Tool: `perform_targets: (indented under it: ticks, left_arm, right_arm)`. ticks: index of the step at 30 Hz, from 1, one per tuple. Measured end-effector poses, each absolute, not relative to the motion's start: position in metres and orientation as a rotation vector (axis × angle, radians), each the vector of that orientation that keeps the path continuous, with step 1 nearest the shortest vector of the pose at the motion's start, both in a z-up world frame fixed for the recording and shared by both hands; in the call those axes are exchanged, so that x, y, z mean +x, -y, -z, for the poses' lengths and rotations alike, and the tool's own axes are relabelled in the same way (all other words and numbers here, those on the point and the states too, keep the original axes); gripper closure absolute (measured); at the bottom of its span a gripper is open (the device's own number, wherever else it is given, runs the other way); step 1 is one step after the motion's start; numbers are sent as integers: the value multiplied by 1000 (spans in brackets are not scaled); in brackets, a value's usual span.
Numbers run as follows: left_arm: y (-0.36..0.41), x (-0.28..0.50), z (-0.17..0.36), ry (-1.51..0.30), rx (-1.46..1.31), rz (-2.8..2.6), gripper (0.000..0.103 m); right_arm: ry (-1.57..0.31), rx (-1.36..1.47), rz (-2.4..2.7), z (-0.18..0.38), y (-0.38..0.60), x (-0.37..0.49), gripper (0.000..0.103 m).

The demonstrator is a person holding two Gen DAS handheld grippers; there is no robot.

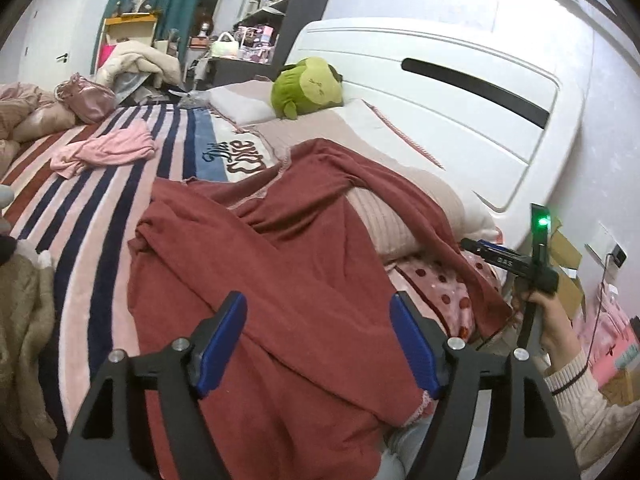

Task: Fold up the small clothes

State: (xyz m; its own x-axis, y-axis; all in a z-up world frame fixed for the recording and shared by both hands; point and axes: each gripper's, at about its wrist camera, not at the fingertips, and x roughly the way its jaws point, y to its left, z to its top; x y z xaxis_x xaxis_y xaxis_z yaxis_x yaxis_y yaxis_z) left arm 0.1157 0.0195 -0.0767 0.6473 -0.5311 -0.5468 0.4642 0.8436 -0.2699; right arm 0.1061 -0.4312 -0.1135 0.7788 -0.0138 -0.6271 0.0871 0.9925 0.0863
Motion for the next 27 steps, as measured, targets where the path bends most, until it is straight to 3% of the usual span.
perform_targets:
  ticks: [5, 6, 9, 18, 25, 26, 27]
  left_arm:
    - [-17, 124, 83, -682, -106, 556, 32]
    - [-19, 124, 84, -682, -104, 553, 32]
    - [-21, 125, 86, -681, -119, 550, 32]
    - [-46, 115, 84, -638, -191, 542, 32]
    - [-81, 104, 81, -593, -247, 526, 31]
    - [-85, 102, 82, -593, -243, 532, 27]
    - [-88, 100, 83, -594, -234, 542, 26]
  right_arm:
    - [-811, 69, -17, 141, 422, 135, 38]
    - [-811, 72, -28, 142, 420, 134, 58]
    - [-810, 10, -2, 137, 413, 133, 101]
    - [-694, 4, -91, 78, 384, 109, 103]
    - [-640, -157, -286, 30, 272, 114, 103]
    - [-640, -160, -286, 29, 267, 117, 102]
    - [-647, -142, -268, 30, 269, 120, 93]
